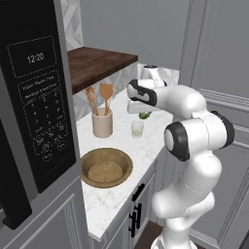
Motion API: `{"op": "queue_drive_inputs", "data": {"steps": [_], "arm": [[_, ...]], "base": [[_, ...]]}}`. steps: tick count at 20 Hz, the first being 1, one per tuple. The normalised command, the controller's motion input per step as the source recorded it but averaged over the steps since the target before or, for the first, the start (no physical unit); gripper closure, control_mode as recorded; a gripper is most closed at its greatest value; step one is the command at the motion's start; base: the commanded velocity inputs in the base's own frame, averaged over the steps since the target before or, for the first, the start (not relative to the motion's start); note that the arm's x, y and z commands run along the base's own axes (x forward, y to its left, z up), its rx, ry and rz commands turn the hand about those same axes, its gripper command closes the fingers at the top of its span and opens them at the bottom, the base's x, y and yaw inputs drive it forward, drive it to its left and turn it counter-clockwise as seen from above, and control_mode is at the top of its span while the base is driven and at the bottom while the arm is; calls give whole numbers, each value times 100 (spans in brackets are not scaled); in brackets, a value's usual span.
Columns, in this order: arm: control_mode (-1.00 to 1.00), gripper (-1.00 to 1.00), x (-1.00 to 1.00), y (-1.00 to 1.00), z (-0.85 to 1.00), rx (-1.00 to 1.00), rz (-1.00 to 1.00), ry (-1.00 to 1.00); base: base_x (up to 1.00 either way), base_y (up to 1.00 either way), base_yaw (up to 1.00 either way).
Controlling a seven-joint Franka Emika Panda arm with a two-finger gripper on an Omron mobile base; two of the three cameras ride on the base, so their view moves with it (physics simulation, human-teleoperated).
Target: Grab a lemon wedge from the fridge and one ice cube from the ice bowl, and put them in the glass of lemonade.
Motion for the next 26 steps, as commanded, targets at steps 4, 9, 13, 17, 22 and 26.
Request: {"op": "queue_drive_inputs", "data": {"steps": [4, 9, 13, 17, 22, 26], "arm": [[-100, 100, 4, 0, -38, 0, 0, -19], [-100, 100, 11, 0, -20, 0, 0, -20], [-100, 100, 19, 1, -3, 0, 0, -3], [-100, 100, 32, 0, 0, 0, 0, 0], [-100, 100, 22, 0, 0, 0, 0, 0], [-100, 100, 16, 0, 0, 0, 0, 0]], "base": [[0, 0, 0], [0, 0, 0], [0, 0, 0], [0, 0, 0], [0, 0, 0], [0, 0, 0]]}}
